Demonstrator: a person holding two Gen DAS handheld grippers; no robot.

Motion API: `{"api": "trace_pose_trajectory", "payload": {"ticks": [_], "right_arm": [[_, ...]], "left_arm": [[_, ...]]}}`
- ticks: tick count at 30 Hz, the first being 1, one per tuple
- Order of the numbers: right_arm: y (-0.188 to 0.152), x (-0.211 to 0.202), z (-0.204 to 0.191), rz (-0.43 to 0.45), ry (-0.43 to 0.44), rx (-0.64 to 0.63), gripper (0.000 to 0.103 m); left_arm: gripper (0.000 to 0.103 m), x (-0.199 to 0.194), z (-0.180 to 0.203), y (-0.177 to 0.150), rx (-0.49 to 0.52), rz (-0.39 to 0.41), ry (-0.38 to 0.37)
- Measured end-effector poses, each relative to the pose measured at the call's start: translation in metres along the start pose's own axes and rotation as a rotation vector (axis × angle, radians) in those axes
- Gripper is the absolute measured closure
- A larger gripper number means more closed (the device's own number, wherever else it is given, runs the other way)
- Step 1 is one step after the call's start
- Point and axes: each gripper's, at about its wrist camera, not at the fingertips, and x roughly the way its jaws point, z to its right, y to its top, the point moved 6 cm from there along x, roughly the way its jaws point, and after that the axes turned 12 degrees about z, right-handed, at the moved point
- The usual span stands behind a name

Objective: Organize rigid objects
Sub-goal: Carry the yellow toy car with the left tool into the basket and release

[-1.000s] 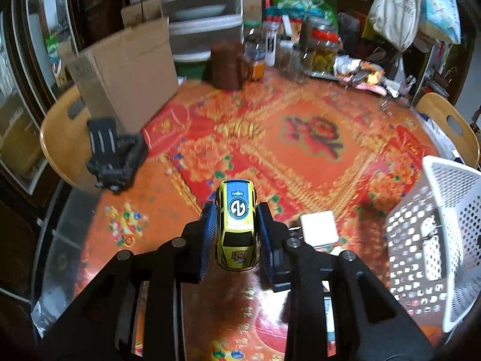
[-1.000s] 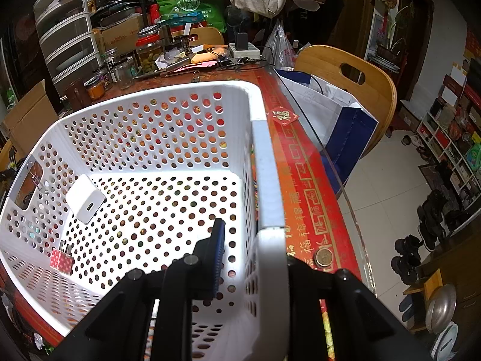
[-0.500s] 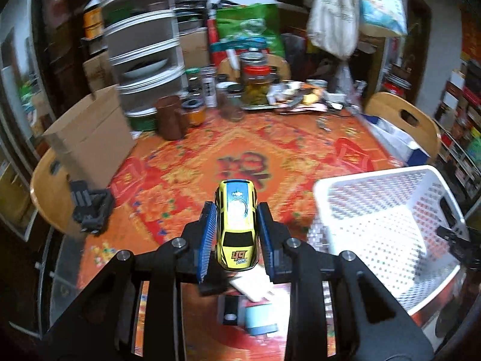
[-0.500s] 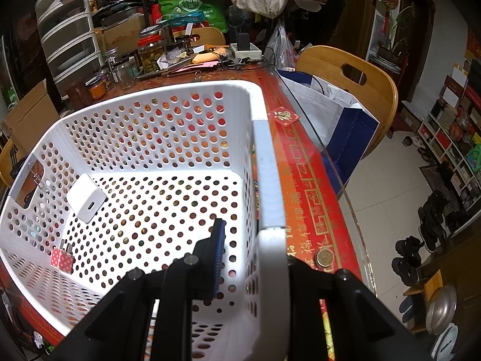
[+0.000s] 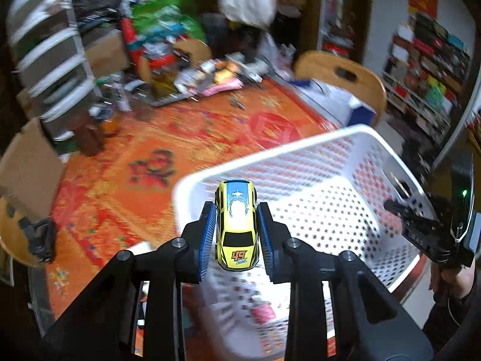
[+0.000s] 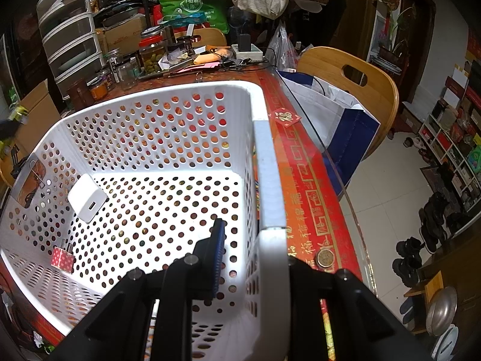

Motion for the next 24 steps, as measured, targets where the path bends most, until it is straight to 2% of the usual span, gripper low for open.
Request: {"api": "trace_pose_trajectory", "payload": {"ticks": [5,11,24], "right_arm": [[0.000,0.000,0.000,0.000,0.000,-0.001,0.084],[0.001,0.000,0.000,0.000,0.009,0.003,0.083],[0.001,-0.001,-0.001,0.000,0.013,0.005,0.082]], "left_arm": [[0.077,0.052,0.044,-0.014,0.071,-0.162,-0.058],[0.077,0.093,0.065,-0.025,0.136,-0.289,-0.069],[0.077,0.121,0.052,-0.045,0.145,-0.369,-0.054]]}}
